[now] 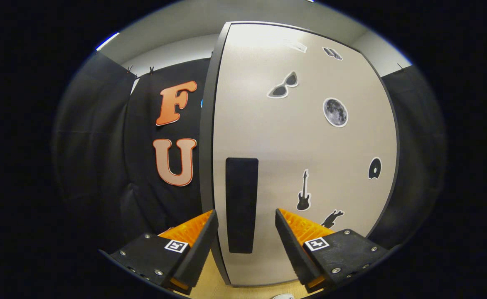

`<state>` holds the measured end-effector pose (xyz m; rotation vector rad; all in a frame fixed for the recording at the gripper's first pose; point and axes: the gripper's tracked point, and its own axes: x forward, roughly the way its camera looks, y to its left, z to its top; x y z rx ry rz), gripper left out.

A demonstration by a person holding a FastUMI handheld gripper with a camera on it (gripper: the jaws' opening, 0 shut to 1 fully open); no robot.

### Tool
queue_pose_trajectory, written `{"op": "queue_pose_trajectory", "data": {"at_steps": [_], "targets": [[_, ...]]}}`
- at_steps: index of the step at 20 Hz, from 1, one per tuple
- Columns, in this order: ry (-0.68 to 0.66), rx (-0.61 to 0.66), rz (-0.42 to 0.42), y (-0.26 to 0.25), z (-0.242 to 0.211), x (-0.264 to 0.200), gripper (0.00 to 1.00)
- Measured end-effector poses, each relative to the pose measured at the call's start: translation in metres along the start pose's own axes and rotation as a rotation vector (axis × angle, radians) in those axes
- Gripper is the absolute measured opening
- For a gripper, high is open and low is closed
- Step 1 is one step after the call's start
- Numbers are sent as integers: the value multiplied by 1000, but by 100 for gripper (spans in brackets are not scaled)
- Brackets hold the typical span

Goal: Open the shoe cabinet door, grab the shoes and put them into the shoe cabinet, then close the shoe cabinet door.

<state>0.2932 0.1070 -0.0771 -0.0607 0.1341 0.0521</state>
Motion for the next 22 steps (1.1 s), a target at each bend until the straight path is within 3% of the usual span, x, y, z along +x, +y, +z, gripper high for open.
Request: {"op": "queue_pose_trajectory", "data": {"at_steps": [6,12,22], "targets": [[-23,9,10,6,5,-1,40],[-9,48,35,3,5,-15,33],[-32,154,72,-28,3,-101,30]]}}
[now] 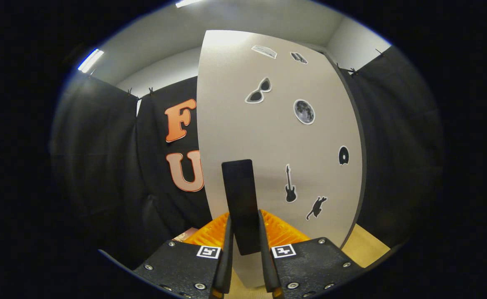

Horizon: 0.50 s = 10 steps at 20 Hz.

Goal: Open the shoe cabinet door, grab the shoes and put them into the shoe cabinet, then close the shoe cabinet door.

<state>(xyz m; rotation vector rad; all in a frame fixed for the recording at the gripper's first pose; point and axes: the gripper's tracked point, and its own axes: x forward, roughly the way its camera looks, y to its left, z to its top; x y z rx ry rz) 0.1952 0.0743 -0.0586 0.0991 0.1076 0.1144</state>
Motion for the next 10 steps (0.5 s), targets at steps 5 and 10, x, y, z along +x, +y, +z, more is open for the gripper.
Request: {"op": "queue_pose_trajectory", "data": {"at_steps": [5,10], "targets": [[2,22,-4,-18,3,-29,30],[-18,29,-43,-39,5,-52,30]]}}
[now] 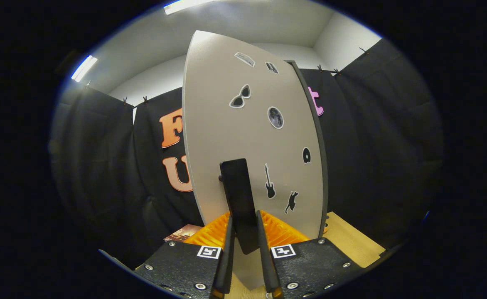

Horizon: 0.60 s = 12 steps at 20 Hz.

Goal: Open the shoe cabinet door, grab the shoes and put them into the shoe cabinet, then close the shoe cabinet door.

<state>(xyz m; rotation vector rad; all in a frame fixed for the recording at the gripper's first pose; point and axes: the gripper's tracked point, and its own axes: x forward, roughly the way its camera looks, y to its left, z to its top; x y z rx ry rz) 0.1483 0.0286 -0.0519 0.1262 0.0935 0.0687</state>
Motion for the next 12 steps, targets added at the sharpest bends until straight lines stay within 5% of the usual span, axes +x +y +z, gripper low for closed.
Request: {"op": "queue_pose_trajectory", "data": {"at_steps": [12], "targets": [[-21,-29,-117,-58,7,-28,29]]}}
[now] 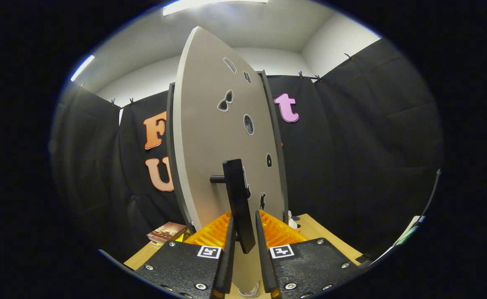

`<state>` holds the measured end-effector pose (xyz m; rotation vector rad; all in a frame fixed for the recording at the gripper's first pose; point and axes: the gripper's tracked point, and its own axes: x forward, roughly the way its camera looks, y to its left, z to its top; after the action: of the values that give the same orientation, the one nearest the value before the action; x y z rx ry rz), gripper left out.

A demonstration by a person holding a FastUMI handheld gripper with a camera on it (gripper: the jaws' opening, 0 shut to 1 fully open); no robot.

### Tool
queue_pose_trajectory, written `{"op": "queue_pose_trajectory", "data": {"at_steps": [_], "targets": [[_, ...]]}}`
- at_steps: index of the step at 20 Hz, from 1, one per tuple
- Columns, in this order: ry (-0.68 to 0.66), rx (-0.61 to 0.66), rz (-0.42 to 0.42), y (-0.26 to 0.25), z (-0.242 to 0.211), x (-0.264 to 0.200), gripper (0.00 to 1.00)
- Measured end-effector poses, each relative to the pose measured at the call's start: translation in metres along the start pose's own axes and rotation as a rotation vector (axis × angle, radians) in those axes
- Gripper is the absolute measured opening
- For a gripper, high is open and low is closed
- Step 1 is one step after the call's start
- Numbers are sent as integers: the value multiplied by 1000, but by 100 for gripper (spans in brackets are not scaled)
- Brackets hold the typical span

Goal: Open the shoe cabinet door, grab the shoes and put them into the shoe cabinet, then close the shoe cabinet door.

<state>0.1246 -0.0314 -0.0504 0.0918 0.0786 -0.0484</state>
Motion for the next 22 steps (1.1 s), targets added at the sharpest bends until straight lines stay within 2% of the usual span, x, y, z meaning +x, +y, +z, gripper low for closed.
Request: {"op": "queue_pose_trajectory", "data": {"at_steps": [4,10,14,22], "targets": [[-24,10,-47,-18,2,-2,28],[-36,-2,-127,-77,10,-1,27],[-43,-13,-143,-99,12,-5,25],[-62,-40,-194,-121,19,-20,33]]}}
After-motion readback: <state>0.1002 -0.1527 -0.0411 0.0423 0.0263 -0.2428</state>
